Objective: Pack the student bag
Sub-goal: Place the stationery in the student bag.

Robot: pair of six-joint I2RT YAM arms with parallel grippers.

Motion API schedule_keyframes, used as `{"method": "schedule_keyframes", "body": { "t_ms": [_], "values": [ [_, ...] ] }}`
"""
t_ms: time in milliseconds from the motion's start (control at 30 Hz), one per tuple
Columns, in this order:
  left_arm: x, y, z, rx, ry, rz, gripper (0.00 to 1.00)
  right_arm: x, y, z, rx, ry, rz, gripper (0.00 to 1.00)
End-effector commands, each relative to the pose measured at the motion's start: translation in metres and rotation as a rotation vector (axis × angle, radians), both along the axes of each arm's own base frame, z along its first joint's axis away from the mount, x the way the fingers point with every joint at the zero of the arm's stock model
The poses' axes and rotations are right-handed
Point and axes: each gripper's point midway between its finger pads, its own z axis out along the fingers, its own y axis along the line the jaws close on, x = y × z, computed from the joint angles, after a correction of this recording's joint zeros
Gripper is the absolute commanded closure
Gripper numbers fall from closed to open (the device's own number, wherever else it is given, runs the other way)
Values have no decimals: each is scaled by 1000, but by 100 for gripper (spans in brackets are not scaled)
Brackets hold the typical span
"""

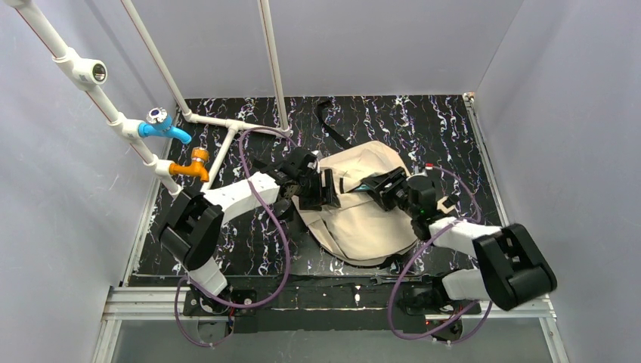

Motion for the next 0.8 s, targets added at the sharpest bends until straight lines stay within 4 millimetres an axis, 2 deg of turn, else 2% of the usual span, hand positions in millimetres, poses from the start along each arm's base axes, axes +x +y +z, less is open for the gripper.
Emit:
{"method": "schedule_keyframes", "body": {
  "t_ms": [0, 67, 200, 300, 500, 633, 767],
  "values": [
    [-24, -17, 54, -37, -125, -213, 33, -38, -26, -24, -201, 104, 221, 31],
    [-30, -24, 63, -10, -169, -272, 32, -39, -42, -16, -205, 105, 230, 29],
    [-20, -35, 80, 61, -300, -337, 32, -35, -66, -7, -262, 116, 244, 28],
    [1, -42, 87, 133, -408, -373, 33, -30, -64, -1, -247, 91, 293, 32],
    [60, -53, 92, 350, -567, -444, 35, -19, -59, 7, -214, 50, 306, 44],
    [79, -71, 80, 383, -594, -516, 35, -8, -62, 8, -226, 29, 277, 53],
    [85, -83, 72, 380, -601, -557, 36, -1, -63, 9, -227, 22, 264, 60]
  ]
}}
